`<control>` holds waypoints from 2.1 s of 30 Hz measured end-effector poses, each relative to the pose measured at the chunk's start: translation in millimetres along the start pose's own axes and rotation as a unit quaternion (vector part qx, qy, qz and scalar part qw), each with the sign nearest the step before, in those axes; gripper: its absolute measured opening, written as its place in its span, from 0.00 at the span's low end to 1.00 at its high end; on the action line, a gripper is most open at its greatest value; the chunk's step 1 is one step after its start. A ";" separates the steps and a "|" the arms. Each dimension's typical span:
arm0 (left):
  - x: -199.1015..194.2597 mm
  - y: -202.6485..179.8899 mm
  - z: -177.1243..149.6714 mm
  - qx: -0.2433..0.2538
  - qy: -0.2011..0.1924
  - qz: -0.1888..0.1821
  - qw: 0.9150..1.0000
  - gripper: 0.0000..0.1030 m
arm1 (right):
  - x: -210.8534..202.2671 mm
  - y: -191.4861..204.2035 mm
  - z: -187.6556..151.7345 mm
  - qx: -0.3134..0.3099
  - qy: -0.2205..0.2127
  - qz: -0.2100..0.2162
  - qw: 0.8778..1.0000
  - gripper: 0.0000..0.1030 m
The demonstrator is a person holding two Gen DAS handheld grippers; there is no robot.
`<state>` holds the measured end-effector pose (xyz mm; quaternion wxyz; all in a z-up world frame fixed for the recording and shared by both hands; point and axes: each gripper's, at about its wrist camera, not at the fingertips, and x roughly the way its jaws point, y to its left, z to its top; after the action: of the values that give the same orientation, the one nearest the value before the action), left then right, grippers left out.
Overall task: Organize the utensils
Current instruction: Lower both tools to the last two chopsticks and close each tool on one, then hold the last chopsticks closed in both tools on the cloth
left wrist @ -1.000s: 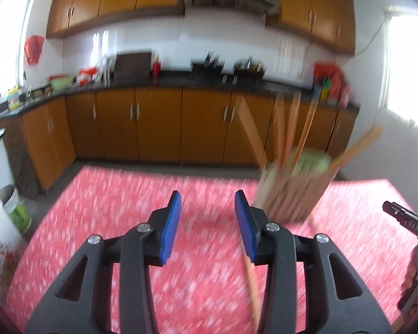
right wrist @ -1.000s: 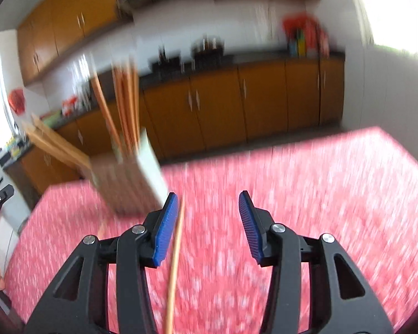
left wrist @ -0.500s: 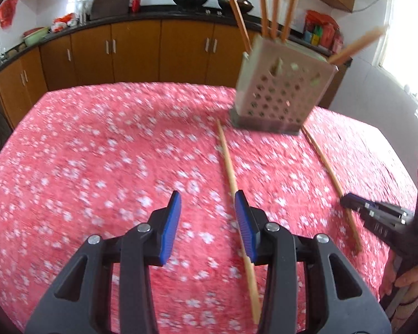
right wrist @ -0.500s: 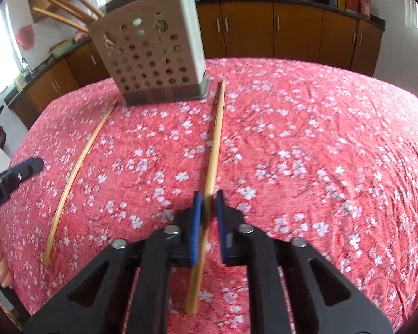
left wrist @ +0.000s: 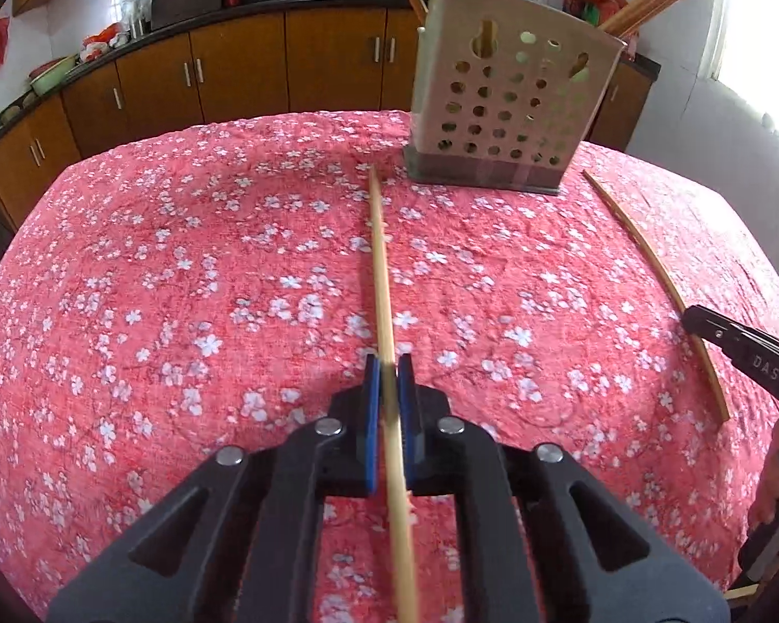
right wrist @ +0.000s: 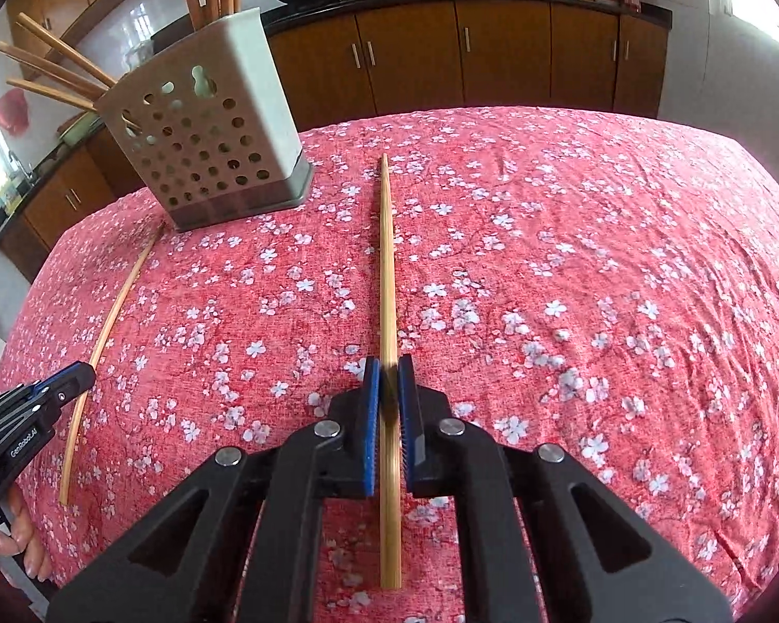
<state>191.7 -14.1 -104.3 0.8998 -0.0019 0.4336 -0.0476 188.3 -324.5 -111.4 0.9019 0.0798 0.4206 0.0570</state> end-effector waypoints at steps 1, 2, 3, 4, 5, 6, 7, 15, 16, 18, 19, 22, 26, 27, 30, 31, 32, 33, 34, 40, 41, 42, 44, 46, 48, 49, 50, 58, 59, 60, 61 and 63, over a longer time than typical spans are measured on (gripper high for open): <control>2.1 2.0 1.6 -0.001 0.000 0.003 1.000 0.08 | -0.3 -1.0 -0.3 -0.002 0.000 0.000 1.000 0.08; 3.2 7.0 4.6 -0.004 -0.001 0.008 1.000 0.08 | 1.1 1.4 -1.6 -0.003 0.000 -0.001 1.000 0.08; 4.1 11.2 6.9 -0.007 -0.001 0.013 1.000 0.08 | 1.7 3.8 -1.1 -0.005 -0.001 -0.002 1.000 0.08; 4.8 17.0 8.8 -0.012 -0.001 0.019 1.000 0.08 | 3.8 7.2 0.1 -0.008 -0.001 -0.003 1.000 0.08; 6.0 23.5 11.2 -0.017 0.000 0.025 1.000 0.08 | 6.7 9.8 1.4 -0.010 -0.001 -0.005 1.000 0.08; 7.2 32.5 14.0 -0.025 0.000 0.033 0.999 0.08 | 10.2 13.0 3.7 -0.012 -0.002 -0.007 1.000 0.08; 8.2 39.7 16.4 -0.031 0.000 0.038 0.999 0.08 | 10.9 12.8 4.6 -0.014 -0.003 -0.011 1.000 0.08; 13.9 79.8 28.2 -0.065 -0.006 0.042 0.997 0.10 | 21.6 10.1 18.5 -0.023 -0.002 -0.031 0.999 0.08; 13.9 79.4 27.7 -0.064 -0.010 0.042 0.997 0.10 | 22.6 10.6 19.4 -0.026 -0.003 -0.033 0.999 0.08; 13.2 77.3 27.5 -0.058 -0.011 0.040 0.997 0.15 | 24.4 11.3 20.3 -0.030 -0.006 -0.037 0.999 0.08; 12.0 75.0 26.4 -0.057 -0.011 0.040 0.998 0.15 | 25.6 12.2 20.1 -0.031 -0.010 -0.038 0.999 0.09; 14.3 75.3 27.3 -0.059 -0.011 0.039 0.997 0.16 | 26.9 13.4 20.1 -0.032 -0.012 -0.041 0.999 0.09; 10.5 77.7 24.5 -0.067 -0.013 0.029 0.997 0.16 | 25.6 9.9 18.2 -0.024 -0.012 -0.031 0.999 0.09; 9.9 79.1 23.8 -0.070 -0.014 0.026 0.997 0.16 | 26.3 9.6 18.5 -0.023 -0.012 -0.030 0.999 0.09; 8.8 81.8 22.9 -0.075 -0.014 0.022 0.997 0.16 | 27.5 10.1 18.7 -0.021 -0.013 -0.030 0.999 0.09; 8.4 81.9 22.6 -0.076 -0.015 0.022 0.997 0.16 | 26.4 9.9 18.0 -0.021 -0.013 -0.030 0.999 0.09; 8.3 81.9 22.7 -0.075 -0.014 0.022 0.997 0.16 | 26.5 9.7 18.2 -0.022 -0.013 -0.030 0.999 0.09; 8.5 82.1 22.6 -0.075 -0.014 0.022 0.997 0.16 | 24.1 9.0 17.4 -0.022 -0.013 -0.030 0.999 0.09; 8.5 82.1 22.6 -0.075 -0.014 0.022 0.997 0.16 | 24.2 9.0 17.5 -0.021 -0.013 -0.030 0.999 0.09; 8.5 81.8 22.7 -0.075 -0.014 0.022 0.997 0.16 | 23.3 9.0 17.1 -0.019 -0.013 -0.029 0.999 0.09; 8.6 81.8 22.7 -0.075 -0.014 0.022 0.997 0.16 | 23.6 8.8 17.4 -0.020 -0.013 -0.028 0.999 0.09; 8.5 82.0 22.7 -0.075 -0.014 0.023 0.997 0.16 | 23.6 8.3 17.5 -0.019 -0.013 -0.028 0.999 0.09; 8.6 82.1 22.7 -0.075 -0.013 0.023 0.997 0.16 | 23.5 8.9 17.5 -0.018 -0.013 -0.027 0.999 0.09; 8.5 82.2 22.7 -0.075 -0.013 0.023 0.997 0.16 | 23.5 8.9 17.4 -0.017 -0.013 -0.026 0.999 0.09; 8.7 82.1 22.8 -0.075 -0.013 0.023 0.997 0.16 | 23.5 10.2 17.2 -0.016 -0.014 -0.026 0.999 0.09; 8.7 82.1 22.8 -0.075 -0.013 0.023 0.997 0.16 | 23.4 10.1 17.2 -0.016 -0.014 -0.026 0.999 0.09; 8.6 82.3 22.8 -0.075 -0.012 0.023 0.997 0.16 | 23.5 9.9 17.3 -0.016 -0.014 -0.026 0.999 0.09; 8.8 82.1 22.6 -0.075 -0.012 0.022 0.997 0.16 | 23.3 9.4 17.4 -0.016 -0.013 -0.026 0.999 0.09; 8.8 82.1 22.5 -0.075 -0.012 0.022 0.997 0.16 | 23.4 9.3 17.7 -0.016 -0.014 -0.026 0.999 0.09; 8.8 82.1 22.5 -0.075 -0.012 0.022 0.997 0.16 | 23.2 9.4 17.6 -0.016 -0.014 -0.026 0.999 0.09; 8.8 82.3 22.4 -0.075 -0.012 0.022 0.997 0.16 | 23.3 9.4 17.8 -0.016 -0.013 -0.026 0.999 0.09; 8.9 81.9 22.4 -0.073 -0.012 0.024 0.997 0.16 | 23.3 9.1 18.0 -0.016 -0.013 -0.025 0.999 0.09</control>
<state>221.5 65.8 -101.0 0.9031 -0.0583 0.4253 0.0057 216.7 -313.3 -115.7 0.9098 0.0558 0.4094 0.0395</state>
